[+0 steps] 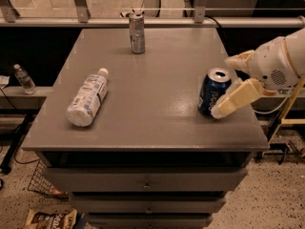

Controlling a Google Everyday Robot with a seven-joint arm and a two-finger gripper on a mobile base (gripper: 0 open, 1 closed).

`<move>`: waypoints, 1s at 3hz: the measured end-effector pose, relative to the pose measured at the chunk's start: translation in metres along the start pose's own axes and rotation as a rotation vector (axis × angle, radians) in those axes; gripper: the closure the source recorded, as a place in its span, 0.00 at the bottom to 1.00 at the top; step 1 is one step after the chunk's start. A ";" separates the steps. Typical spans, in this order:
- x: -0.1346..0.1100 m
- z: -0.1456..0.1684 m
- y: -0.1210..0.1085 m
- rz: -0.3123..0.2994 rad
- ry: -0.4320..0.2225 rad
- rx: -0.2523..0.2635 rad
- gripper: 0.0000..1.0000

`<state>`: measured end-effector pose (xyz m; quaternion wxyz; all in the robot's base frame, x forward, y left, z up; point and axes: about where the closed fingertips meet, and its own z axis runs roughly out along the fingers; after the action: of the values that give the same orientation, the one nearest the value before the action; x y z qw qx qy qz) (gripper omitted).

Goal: Move pepsi can near blue plastic bottle

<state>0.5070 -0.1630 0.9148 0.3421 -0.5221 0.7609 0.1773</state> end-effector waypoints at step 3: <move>0.004 0.025 -0.008 -0.007 -0.003 -0.055 0.36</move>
Offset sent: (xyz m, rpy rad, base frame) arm 0.0188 0.0090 -0.0284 0.0203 0.0507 0.0456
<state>0.5221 -0.1531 0.8948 0.3294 -0.5336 0.7535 0.1975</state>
